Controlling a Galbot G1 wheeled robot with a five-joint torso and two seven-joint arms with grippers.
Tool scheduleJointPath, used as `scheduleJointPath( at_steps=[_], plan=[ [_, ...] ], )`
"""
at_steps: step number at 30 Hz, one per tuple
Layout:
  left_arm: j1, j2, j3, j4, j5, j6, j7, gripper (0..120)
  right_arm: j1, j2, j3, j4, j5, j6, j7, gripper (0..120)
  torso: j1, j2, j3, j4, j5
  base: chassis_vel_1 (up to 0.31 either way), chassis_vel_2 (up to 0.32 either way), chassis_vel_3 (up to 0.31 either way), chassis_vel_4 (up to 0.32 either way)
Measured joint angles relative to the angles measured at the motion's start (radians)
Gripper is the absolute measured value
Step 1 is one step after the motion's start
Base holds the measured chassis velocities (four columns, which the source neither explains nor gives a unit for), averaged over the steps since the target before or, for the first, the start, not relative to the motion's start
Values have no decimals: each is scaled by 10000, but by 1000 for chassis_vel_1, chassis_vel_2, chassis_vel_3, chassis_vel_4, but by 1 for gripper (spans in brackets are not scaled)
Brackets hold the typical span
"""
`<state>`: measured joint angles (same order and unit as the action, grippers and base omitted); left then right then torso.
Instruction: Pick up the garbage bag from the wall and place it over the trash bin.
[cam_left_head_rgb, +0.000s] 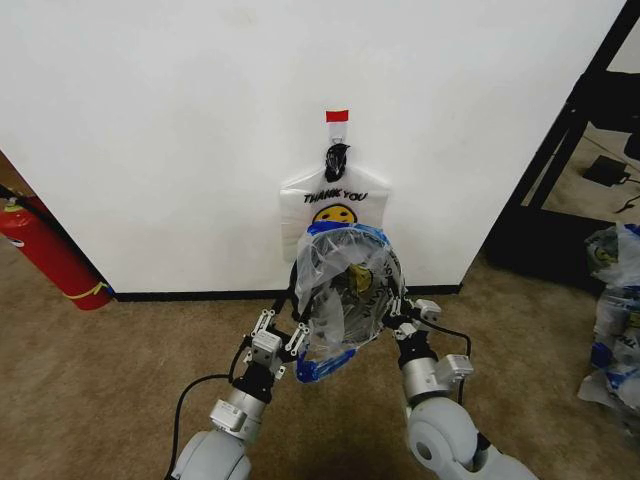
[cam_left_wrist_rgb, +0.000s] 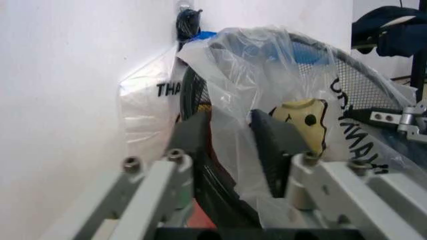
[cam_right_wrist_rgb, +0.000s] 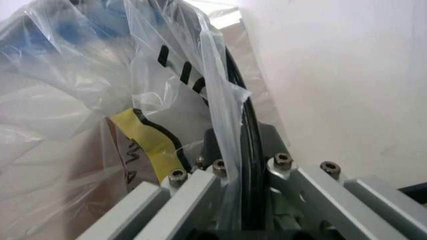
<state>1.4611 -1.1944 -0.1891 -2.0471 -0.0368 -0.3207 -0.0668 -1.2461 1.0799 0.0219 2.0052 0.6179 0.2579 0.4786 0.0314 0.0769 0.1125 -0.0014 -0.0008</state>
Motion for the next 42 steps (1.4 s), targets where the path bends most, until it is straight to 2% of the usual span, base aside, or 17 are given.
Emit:
scheduleJointPath(
  at_steps=[3,7,18,33,42],
  plan=[
    [-15,0,-11,0,14,-29,-5,11,13,-2,22,0,27,-1,1,0,1,0,0,0,0,0,0,0,0],
    [-22,11,-21,0,13,-60,-2,0,17,-6,48,-3,47,-3,5,0,1,0,0,-1,0,0,0,0,0],
    [-138,175,-282,32,-309,-147,23,0,-13,-173,178,-17,327,-198,-8,0,1,0,0,-1,1,0,0,0,0],
    [-510,335,-565,1106,-798,-438,211,0,-370,-923,857,680,2862,-928,-1681,0,1,0,0,-1,-1,0,0,0,0],
    [-523,316,-473,1148,-1116,-775,393,0,-328,-709,832,735,3554,-773,-1889,0,0,0,0,0,0,0,0,0,0]
  ],
)
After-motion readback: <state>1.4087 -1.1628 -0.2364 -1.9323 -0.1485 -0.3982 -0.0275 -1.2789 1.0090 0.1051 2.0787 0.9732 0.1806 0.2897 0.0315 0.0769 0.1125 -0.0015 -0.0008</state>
